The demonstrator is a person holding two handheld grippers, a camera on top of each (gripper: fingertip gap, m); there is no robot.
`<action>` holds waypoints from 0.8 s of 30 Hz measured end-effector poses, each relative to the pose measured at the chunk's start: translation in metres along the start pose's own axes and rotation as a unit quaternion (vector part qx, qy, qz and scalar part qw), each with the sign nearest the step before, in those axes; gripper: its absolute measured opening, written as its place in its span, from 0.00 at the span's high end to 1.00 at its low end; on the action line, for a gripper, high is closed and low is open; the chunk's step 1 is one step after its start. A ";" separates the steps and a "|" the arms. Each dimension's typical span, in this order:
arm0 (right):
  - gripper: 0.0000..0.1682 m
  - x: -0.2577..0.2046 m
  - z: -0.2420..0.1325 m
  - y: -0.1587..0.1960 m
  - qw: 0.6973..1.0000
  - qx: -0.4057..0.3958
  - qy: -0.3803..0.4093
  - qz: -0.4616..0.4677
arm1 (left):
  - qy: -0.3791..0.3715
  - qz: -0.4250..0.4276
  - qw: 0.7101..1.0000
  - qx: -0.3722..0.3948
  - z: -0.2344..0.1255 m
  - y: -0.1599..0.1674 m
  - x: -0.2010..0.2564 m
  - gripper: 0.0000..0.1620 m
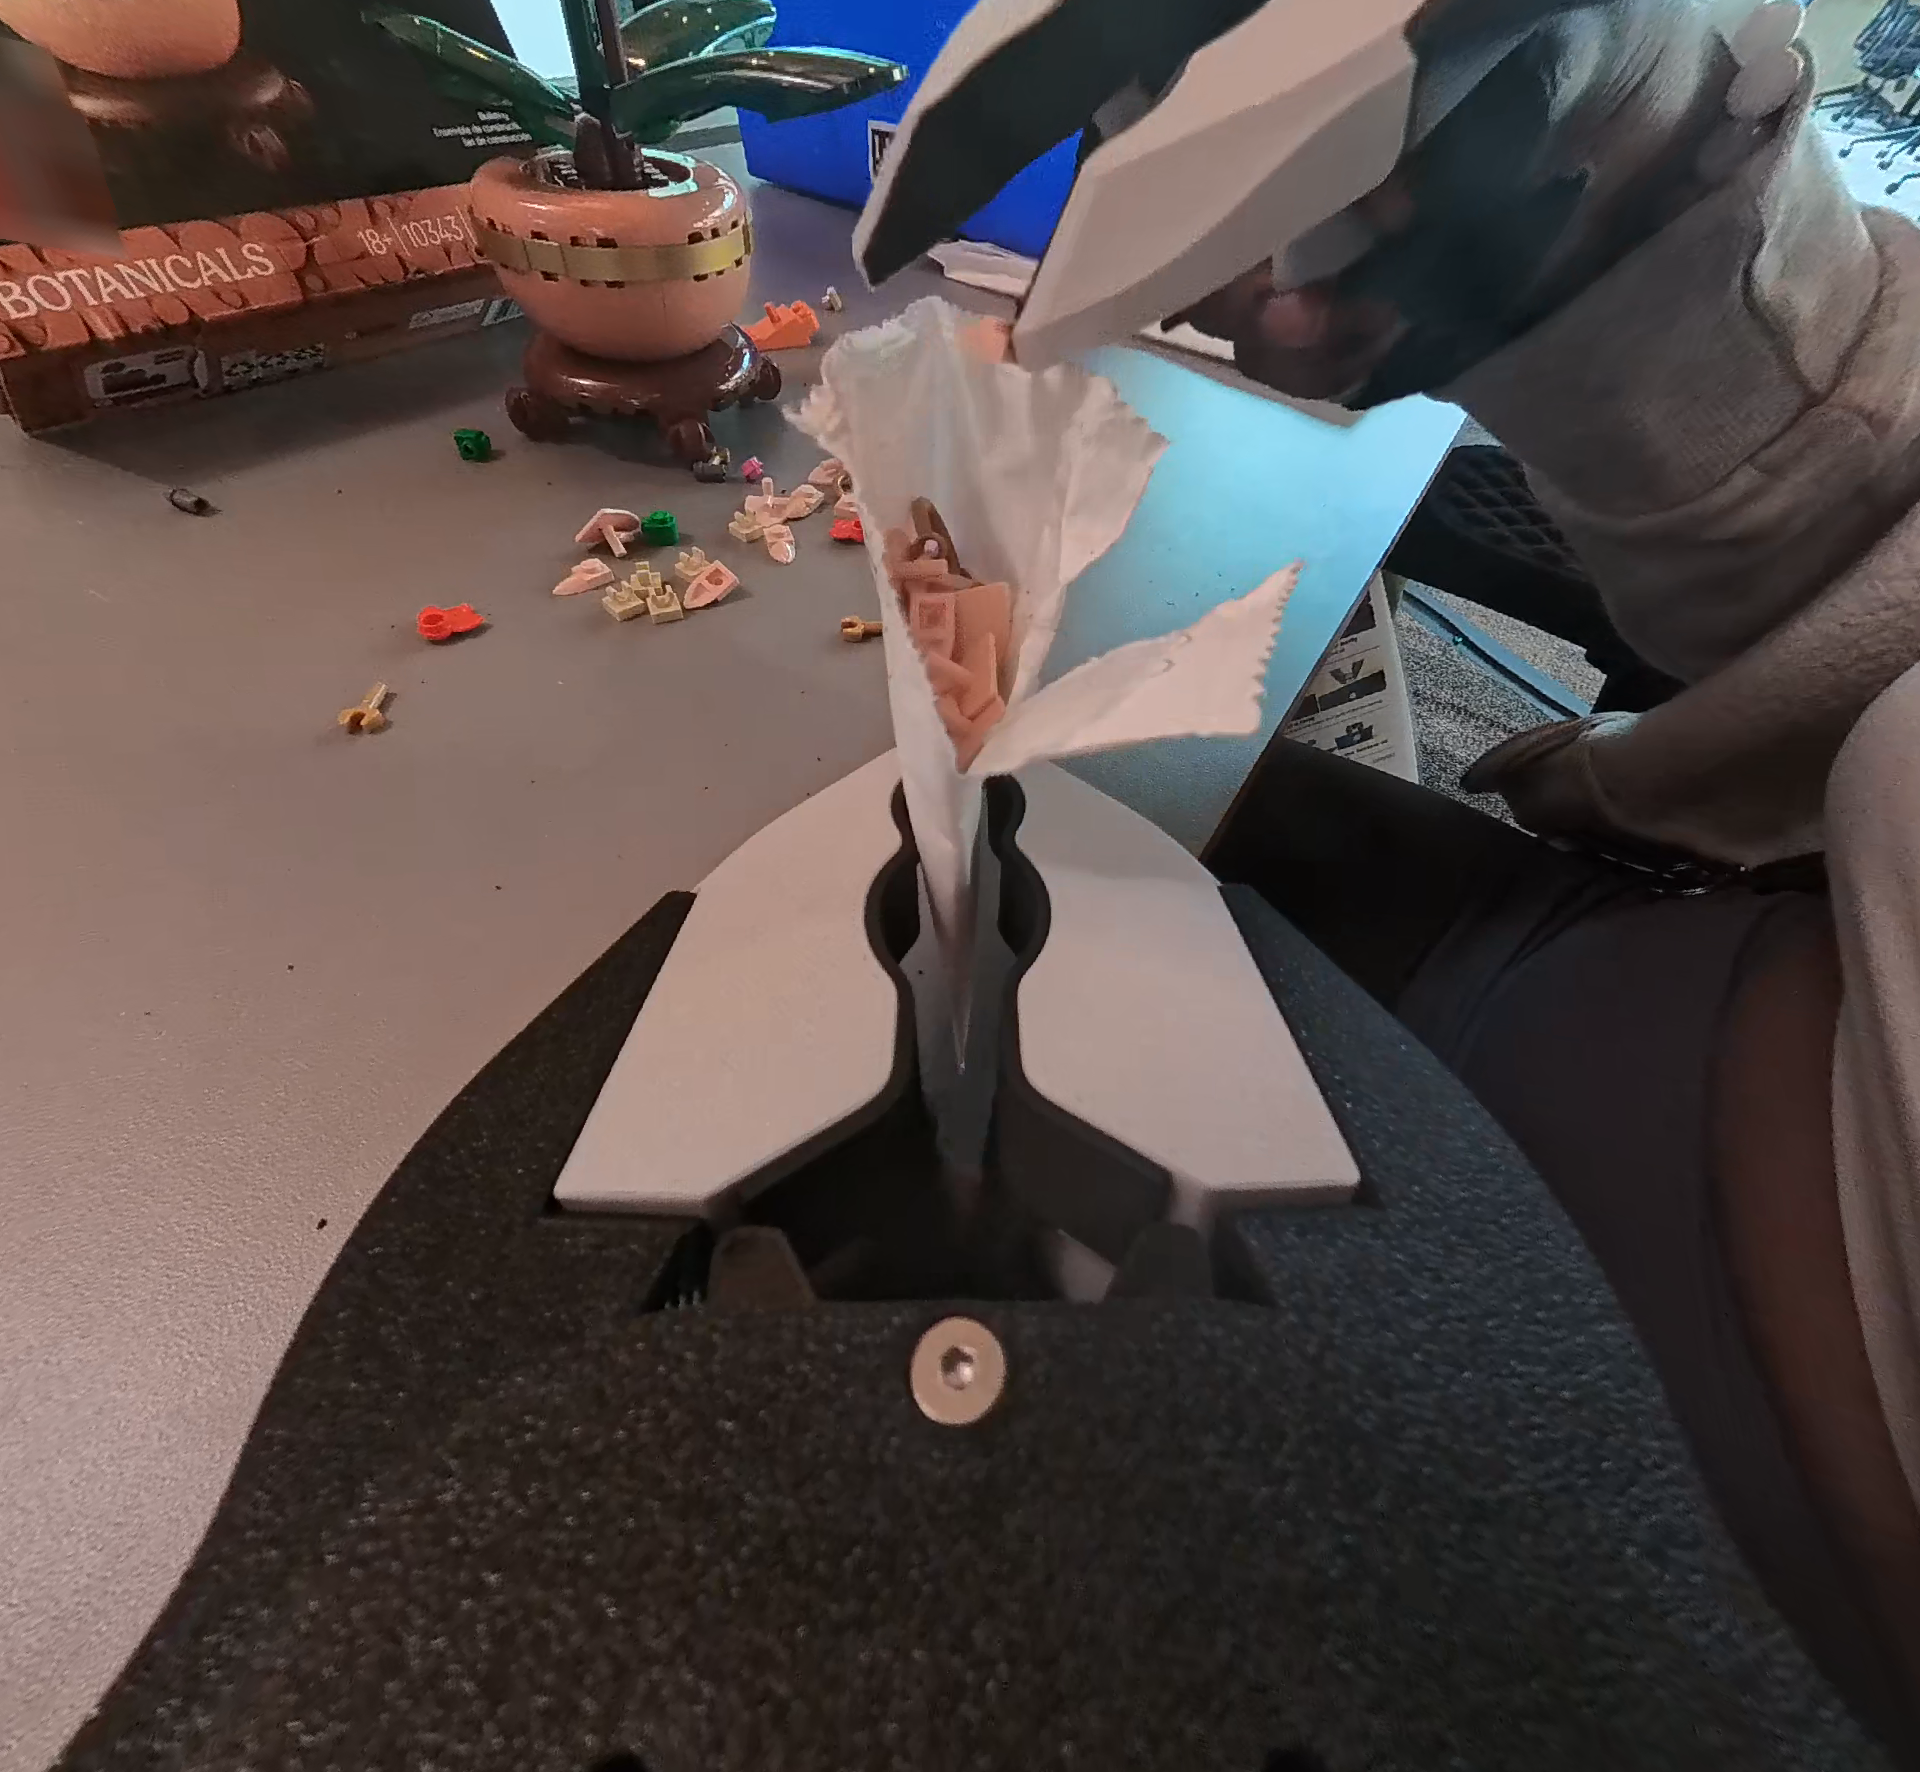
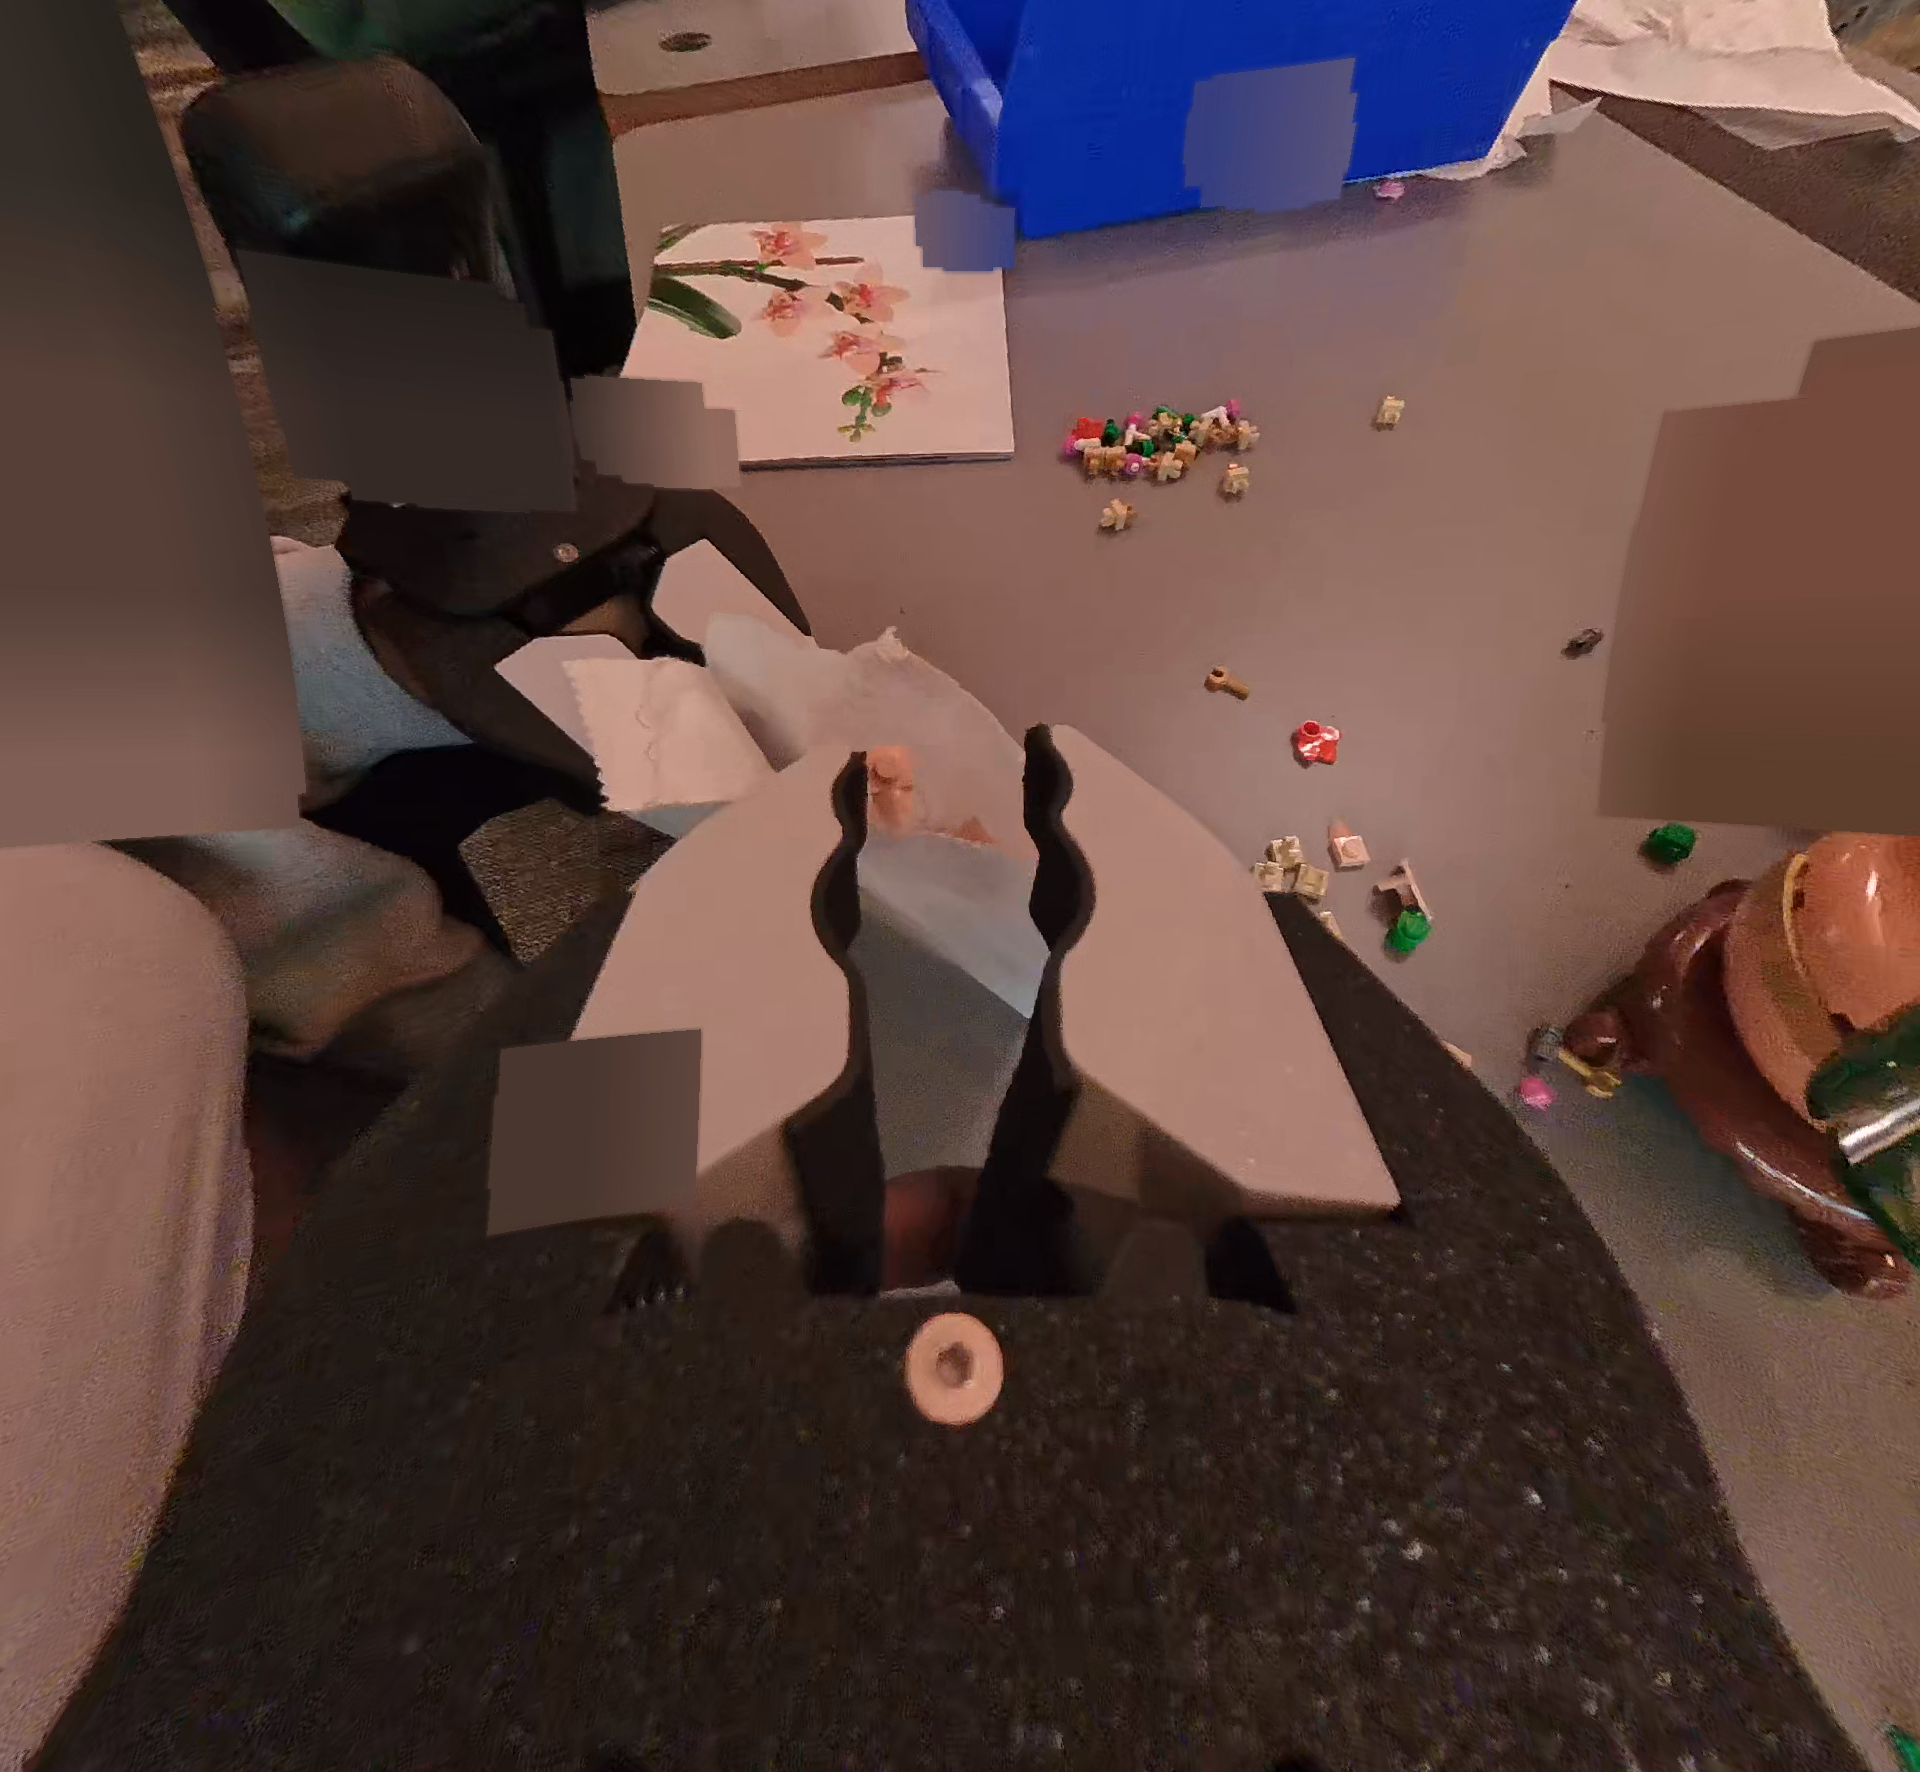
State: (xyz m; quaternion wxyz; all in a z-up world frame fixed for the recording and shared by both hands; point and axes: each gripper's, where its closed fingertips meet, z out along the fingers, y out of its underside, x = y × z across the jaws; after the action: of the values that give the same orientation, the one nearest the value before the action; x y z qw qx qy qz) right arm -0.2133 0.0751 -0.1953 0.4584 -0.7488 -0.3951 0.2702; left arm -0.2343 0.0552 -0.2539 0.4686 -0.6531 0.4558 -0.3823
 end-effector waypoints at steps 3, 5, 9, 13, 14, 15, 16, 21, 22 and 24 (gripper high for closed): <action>0.82 0.010 -0.004 0.004 1.000 0.000 0.028 0.006 | 0.000 0.000 1.000 0.001 0.000 0.000 0.000 0.94; 0.74 0.011 -0.002 0.006 0.999 -0.004 0.019 0.032 | 0.001 -0.001 1.000 0.001 0.000 0.000 0.000 0.94; 0.71 0.029 -0.002 0.019 0.996 -0.039 0.069 0.033 | 0.000 0.000 1.000 0.002 0.000 0.000 0.000 0.94; 0.75 0.032 -0.021 0.009 0.996 0.013 0.069 0.046 | 0.000 -0.004 1.000 0.000 -0.001 0.000 -0.001 0.94; 0.78 0.036 -0.027 0.012 0.996 0.018 0.079 0.049 | -0.002 -0.008 1.000 -0.001 -0.001 0.000 -0.002 0.94; 0.80 0.040 -0.031 0.020 0.995 0.012 0.088 0.051 | -0.005 -0.014 1.000 -0.004 -0.003 0.001 -0.004 0.95; 0.82 0.045 -0.031 0.031 0.993 -0.004 0.100 0.055 | -0.010 -0.020 1.000 -0.007 -0.004 0.002 -0.007 0.95; 0.86 0.049 -0.006 0.076 0.989 -0.088 0.108 0.042 | -0.021 -0.043 0.999 0.002 -0.009 0.001 -0.015 0.95; 0.88 0.051 -0.001 0.077 0.989 -0.093 0.111 0.038 | -0.021 -0.043 0.999 0.003 -0.009 0.001 -0.015 0.95; 0.89 0.050 0.010 0.080 0.988 -0.110 0.103 0.044 | -0.022 -0.036 0.999 0.001 -0.009 0.001 -0.014 0.95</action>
State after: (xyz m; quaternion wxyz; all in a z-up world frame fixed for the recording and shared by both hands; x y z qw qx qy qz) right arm -0.1665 0.1007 -0.2735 0.3995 -0.8352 -0.3393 0.1667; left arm -0.2469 0.0665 -0.2535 0.4652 -0.6766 0.4211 -0.3853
